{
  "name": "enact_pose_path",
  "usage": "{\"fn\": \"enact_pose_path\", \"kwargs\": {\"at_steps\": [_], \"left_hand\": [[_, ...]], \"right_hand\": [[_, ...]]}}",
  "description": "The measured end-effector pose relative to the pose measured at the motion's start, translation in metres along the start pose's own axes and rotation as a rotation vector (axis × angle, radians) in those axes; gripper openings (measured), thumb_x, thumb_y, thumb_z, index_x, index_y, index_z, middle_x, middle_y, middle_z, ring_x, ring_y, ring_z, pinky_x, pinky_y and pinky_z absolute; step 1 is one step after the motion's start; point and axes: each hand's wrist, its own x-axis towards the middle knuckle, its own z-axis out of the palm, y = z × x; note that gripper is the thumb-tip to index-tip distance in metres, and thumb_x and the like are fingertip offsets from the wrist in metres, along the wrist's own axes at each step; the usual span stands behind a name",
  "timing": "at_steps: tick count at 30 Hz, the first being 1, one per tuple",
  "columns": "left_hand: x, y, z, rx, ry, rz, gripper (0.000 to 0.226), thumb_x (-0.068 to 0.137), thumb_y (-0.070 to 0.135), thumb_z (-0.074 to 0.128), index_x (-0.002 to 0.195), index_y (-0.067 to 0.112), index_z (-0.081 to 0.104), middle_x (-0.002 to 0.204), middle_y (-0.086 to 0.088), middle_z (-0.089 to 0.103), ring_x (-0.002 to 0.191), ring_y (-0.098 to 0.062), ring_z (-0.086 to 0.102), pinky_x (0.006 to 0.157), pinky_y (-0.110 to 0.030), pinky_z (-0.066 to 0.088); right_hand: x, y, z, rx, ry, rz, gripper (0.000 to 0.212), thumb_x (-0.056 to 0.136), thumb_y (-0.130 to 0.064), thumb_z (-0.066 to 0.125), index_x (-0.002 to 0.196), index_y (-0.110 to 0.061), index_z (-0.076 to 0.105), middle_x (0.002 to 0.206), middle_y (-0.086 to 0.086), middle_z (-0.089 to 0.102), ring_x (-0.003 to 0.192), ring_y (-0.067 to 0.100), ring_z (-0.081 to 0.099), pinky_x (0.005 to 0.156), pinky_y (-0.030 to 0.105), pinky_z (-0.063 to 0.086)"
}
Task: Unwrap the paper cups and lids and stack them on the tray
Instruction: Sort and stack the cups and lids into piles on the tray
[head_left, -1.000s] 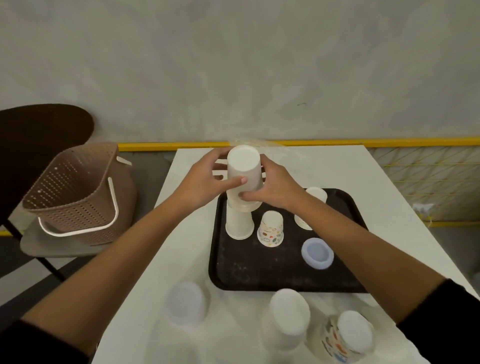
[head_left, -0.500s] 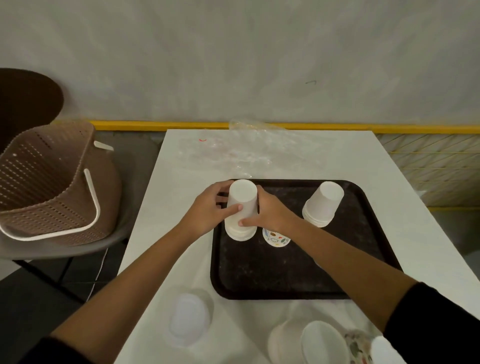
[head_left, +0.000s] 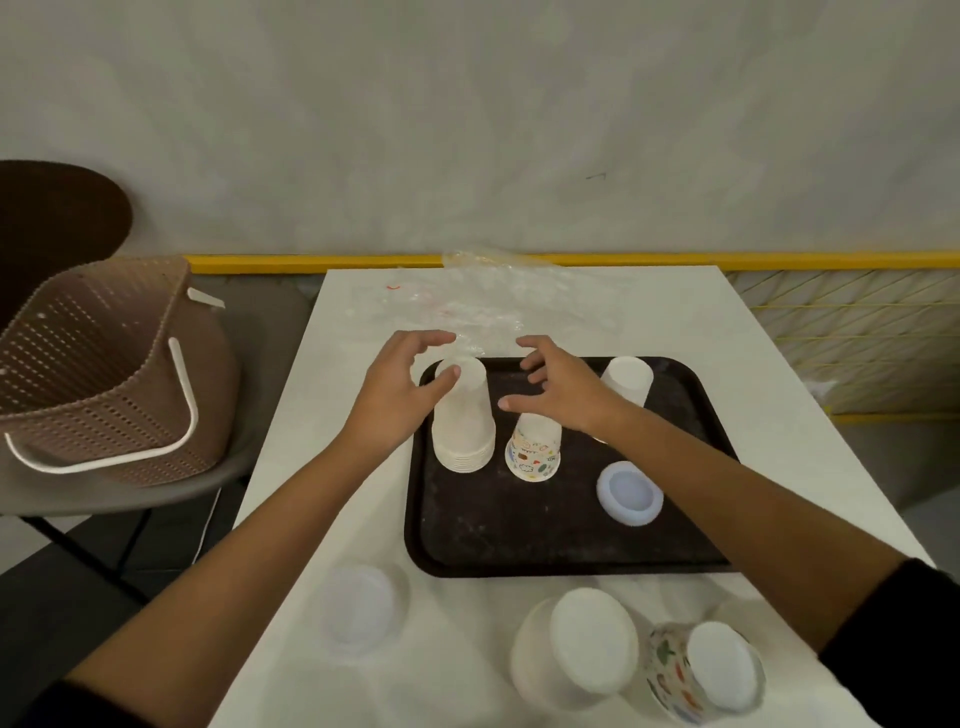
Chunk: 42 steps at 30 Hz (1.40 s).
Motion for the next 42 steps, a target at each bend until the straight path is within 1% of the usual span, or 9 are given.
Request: {"fn": "enact_pose_path", "kwargs": {"at_steps": [5, 10, 17, 19, 22, 27, 33, 38, 42], "left_hand": [[-0.005, 0.041, 0.017, -0.002, -0.061, 0.1, 0.024, 0.088, 0.024, 0.061, 0.111, 0.029, 0.057, 0.115, 0.012, 0.048, 0.11, -0.006, 0.046, 0.094, -0.019, 0.034], [-0.014, 0.08, 0.049, -0.017, -0.26, 0.158, 0.018, 0.088, 0.022, 0.061, 0.103, 0.031, 0.058, 0.113, 0.011, 0.052, 0.105, -0.006, 0.049, 0.088, -0.014, 0.038], [-0.034, 0.132, 0.105, 0.05, -0.599, 0.178, 0.014, 0.085, 0.024, 0.064, 0.094, 0.033, 0.059, 0.116, 0.003, 0.054, 0.11, -0.014, 0.054, 0.098, -0.032, 0.045], [-0.04, 0.146, 0.12, 0.082, -0.661, 0.202, 0.016, 0.085, 0.026, 0.064, 0.099, 0.031, 0.058, 0.118, 0.005, 0.053, 0.111, -0.012, 0.053, 0.097, -0.03, 0.045], [-0.052, 0.165, 0.14, 0.117, -0.782, 0.206, 0.032, 0.084, 0.028, 0.065, 0.114, 0.026, 0.055, 0.123, 0.007, 0.051, 0.111, -0.008, 0.051, 0.084, -0.013, 0.043], [-0.068, 0.175, 0.174, 0.353, -1.029, 0.197, 0.063, 0.078, 0.034, 0.071, 0.133, 0.024, 0.041, 0.134, 0.008, 0.045, 0.118, -0.008, 0.046, 0.087, -0.015, 0.038], [-0.087, 0.169, 0.206, 0.651, -1.097, 0.288, 0.082, 0.073, 0.04, 0.074, 0.14, 0.025, 0.029, 0.136, 0.002, 0.041, 0.121, -0.017, 0.046, 0.098, -0.03, 0.041], [-0.098, 0.167, 0.226, 0.709, -1.133, 0.355, 0.078, 0.072, 0.038, 0.075, 0.137, 0.025, 0.034, 0.131, 0.003, 0.047, 0.115, -0.017, 0.049, 0.098, -0.034, 0.043], [-0.103, 0.159, 0.235, 0.654, -1.144, 0.377, 0.059, 0.073, 0.032, 0.074, 0.125, 0.027, 0.047, 0.122, 0.005, 0.054, 0.111, -0.018, 0.052, 0.095, -0.041, 0.045]], "right_hand": [[-0.04, 0.004, -0.042, -0.021, 0.125, -0.033, 0.067, 0.081, -0.03, 0.069, 0.138, -0.02, 0.034, 0.129, 0.007, 0.05, 0.11, 0.018, 0.053, 0.094, 0.029, 0.044], [-0.096, 0.025, -0.084, -0.033, 0.257, -0.028, 0.056, 0.083, -0.029, 0.067, 0.132, -0.018, 0.041, 0.116, 0.0, 0.051, 0.099, 0.014, 0.052, 0.09, 0.027, 0.045], [-0.182, 0.084, -0.123, -0.094, 0.419, -0.029, 0.027, 0.085, -0.019, 0.065, 0.111, -0.012, 0.059, 0.106, 0.002, 0.06, 0.094, 0.016, 0.058, 0.089, 0.029, 0.048], [-0.203, 0.101, -0.129, -0.11, 0.434, -0.002, 0.025, 0.086, -0.017, 0.064, 0.11, -0.012, 0.06, 0.104, 0.001, 0.06, 0.092, 0.013, 0.056, 0.086, 0.023, 0.046], [-0.231, 0.126, -0.131, -0.106, 0.439, 0.047, 0.028, 0.084, -0.013, 0.066, 0.111, -0.011, 0.06, 0.102, 0.004, 0.061, 0.09, 0.013, 0.055, 0.08, 0.013, 0.042], [-0.265, 0.173, -0.115, -0.041, 0.309, 0.216, 0.055, 0.076, -0.018, 0.075, 0.125, -0.017, 0.049, 0.109, -0.002, 0.053, 0.1, 0.015, 0.052, 0.089, 0.024, 0.044], [-0.266, 0.194, -0.067, 0.02, 0.065, 0.265, 0.08, 0.068, -0.023, 0.081, 0.134, -0.021, 0.037, 0.122, -0.007, 0.044, 0.108, 0.01, 0.044, 0.092, 0.022, 0.039], [-0.251, 0.19, -0.037, 0.127, 0.016, 0.225, 0.076, 0.065, -0.024, 0.083, 0.128, -0.023, 0.042, 0.11, -0.014, 0.047, 0.095, 0.005, 0.048, 0.093, 0.027, 0.045], [-0.246, 0.195, -0.029, 0.142, 0.047, 0.255, 0.074, 0.066, -0.023, 0.082, 0.129, -0.021, 0.043, 0.111, -0.011, 0.05, 0.102, 0.005, 0.047, 0.098, 0.03, 0.044]]}}
